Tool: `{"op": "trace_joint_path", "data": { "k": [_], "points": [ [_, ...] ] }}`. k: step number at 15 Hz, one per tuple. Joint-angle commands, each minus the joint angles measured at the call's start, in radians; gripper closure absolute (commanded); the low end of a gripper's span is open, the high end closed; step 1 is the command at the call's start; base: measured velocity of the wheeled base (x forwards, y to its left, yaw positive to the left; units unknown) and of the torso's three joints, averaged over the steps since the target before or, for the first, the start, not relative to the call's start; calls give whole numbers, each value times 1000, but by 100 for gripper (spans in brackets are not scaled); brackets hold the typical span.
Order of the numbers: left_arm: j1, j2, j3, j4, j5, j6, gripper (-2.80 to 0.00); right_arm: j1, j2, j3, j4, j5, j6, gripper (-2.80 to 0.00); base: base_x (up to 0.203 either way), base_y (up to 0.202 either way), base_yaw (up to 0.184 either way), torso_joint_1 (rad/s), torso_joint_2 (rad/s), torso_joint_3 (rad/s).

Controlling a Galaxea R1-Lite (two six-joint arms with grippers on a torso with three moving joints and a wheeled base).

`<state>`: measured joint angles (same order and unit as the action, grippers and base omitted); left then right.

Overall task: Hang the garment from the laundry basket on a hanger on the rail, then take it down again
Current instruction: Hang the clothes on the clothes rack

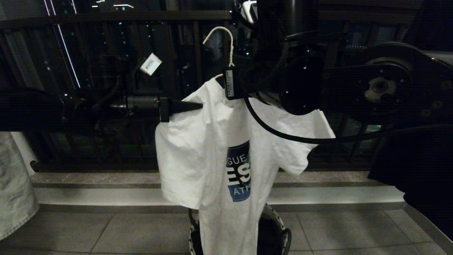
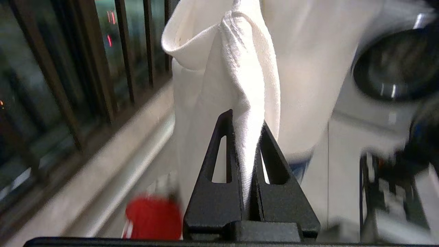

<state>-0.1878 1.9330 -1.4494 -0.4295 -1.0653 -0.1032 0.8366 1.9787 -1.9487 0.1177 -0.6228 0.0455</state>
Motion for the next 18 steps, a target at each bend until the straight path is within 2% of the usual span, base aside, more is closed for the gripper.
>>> {"op": "trace_joint_path", "data": {
  "k": [1, 2, 3, 6, 18],
  "points": [
    [-15, 11, 89, -459, 10, -281, 0, -1, 9, 4, 0, -1, 2, 0, 0, 0, 0, 0, 0, 0],
    [-18, 16, 127, -564, 13, -358, 0, -1, 13, 4, 0, -1, 2, 0, 0, 0, 0, 0, 0, 0],
    [-21, 18, 155, -615, 8, -396, 0, 1, 24, 2, -1, -1, 2, 0, 0, 0, 0, 0, 0, 0],
    [-37, 13, 187, -625, -16, -397, 0, 6, 41, 2, -21, -1, 1, 0, 0, 0, 0, 0, 0, 0],
    [-61, 49, 234, -742, -19, -398, 0, 53, 15, -4, -89, -6, -26, 0, 0, 0, 0, 0, 0, 0]
  ]
}}
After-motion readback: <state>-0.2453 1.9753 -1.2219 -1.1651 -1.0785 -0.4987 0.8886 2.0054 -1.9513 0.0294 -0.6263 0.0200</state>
